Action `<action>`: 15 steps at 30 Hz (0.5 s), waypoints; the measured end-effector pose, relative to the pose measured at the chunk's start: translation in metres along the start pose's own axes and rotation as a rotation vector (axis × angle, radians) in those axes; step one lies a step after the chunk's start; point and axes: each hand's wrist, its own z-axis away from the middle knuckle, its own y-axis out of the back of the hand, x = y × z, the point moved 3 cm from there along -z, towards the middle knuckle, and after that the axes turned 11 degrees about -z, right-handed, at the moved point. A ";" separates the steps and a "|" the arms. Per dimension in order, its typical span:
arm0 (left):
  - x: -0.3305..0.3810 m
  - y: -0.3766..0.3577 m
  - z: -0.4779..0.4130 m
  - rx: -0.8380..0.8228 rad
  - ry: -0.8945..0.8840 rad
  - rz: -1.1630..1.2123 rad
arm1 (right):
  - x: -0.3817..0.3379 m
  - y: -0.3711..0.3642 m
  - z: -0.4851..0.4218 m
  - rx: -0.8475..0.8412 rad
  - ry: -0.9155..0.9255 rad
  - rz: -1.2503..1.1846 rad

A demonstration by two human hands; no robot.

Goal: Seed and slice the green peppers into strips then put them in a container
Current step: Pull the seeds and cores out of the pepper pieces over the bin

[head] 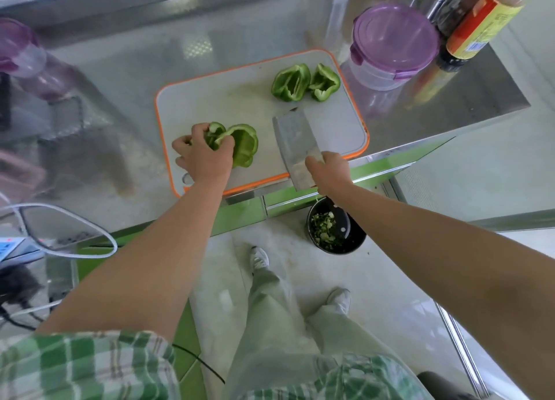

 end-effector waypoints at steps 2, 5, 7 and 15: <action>-0.005 0.006 -0.006 0.010 -0.004 0.008 | 0.000 0.005 -0.001 0.060 0.054 0.041; -0.011 0.013 -0.012 0.032 -0.013 -0.016 | -0.005 0.008 -0.001 0.120 0.097 0.116; -0.014 0.017 -0.016 0.044 -0.019 -0.034 | -0.009 0.000 -0.001 0.093 0.089 0.150; -0.015 0.029 -0.029 0.043 -0.146 -0.161 | -0.048 -0.030 -0.007 -0.006 0.142 0.086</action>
